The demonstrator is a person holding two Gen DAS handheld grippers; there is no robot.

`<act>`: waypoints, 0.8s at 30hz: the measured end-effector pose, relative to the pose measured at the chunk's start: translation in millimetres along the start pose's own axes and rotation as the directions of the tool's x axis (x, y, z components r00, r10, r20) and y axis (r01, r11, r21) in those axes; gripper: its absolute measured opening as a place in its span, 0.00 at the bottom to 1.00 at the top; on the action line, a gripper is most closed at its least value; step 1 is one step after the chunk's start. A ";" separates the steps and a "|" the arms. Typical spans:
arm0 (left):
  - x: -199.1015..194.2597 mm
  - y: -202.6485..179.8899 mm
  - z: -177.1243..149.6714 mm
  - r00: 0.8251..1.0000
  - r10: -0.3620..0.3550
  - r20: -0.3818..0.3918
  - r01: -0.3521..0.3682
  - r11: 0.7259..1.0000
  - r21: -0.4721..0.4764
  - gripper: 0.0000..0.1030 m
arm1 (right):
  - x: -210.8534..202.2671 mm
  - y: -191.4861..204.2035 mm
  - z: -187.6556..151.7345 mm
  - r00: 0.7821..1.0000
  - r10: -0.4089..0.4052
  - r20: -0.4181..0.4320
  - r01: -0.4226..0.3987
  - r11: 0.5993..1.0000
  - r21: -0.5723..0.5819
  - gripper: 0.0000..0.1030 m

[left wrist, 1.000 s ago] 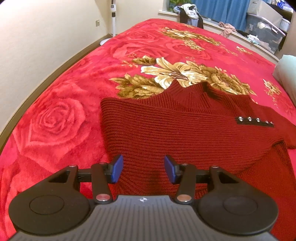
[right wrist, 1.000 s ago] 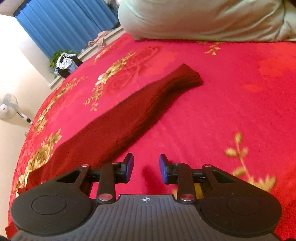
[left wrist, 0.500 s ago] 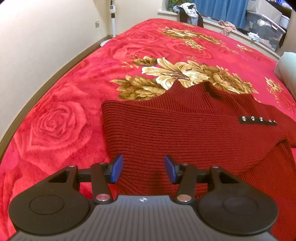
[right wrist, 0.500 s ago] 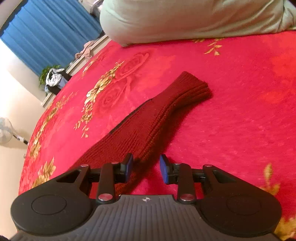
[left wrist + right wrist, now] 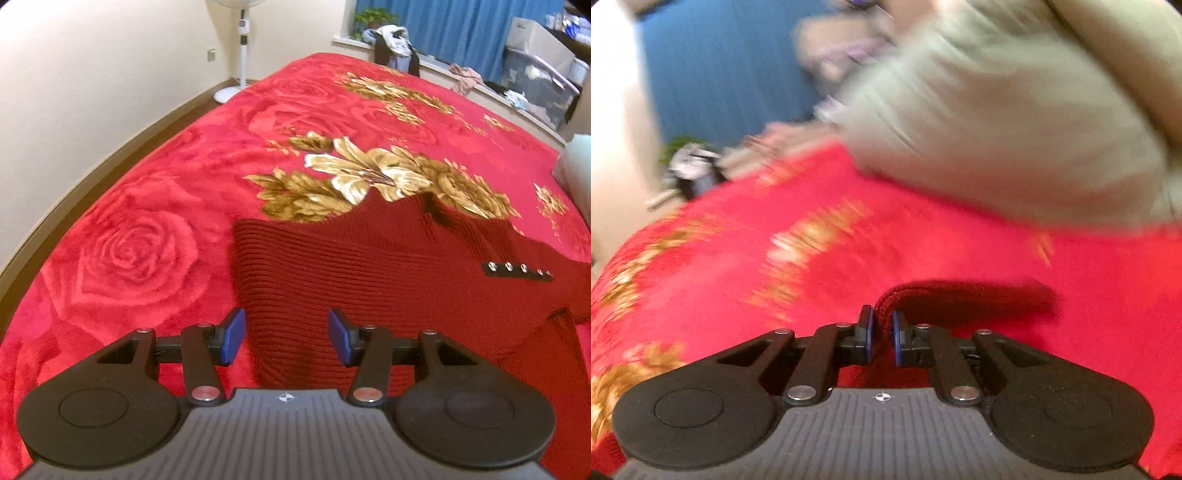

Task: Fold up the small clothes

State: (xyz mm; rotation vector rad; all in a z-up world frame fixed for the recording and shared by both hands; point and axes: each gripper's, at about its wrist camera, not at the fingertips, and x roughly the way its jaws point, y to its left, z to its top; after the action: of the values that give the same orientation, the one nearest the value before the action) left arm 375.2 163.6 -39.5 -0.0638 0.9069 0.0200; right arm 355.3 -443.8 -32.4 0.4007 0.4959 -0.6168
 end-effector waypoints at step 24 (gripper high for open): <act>56.2 41.5 -18.9 0.914 -0.375 -0.153 0.268 0.843 -0.466 0.33 | -189.7 42.2 -174.9 0.687 0.493 -0.534 -0.679 0.698 -0.229 0.29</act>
State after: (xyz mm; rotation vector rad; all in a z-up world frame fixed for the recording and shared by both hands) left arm 393.2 203.2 -97.3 -0.6553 1.1108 -0.1038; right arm 192.4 -241.4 -61.1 0.2679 0.8594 0.2535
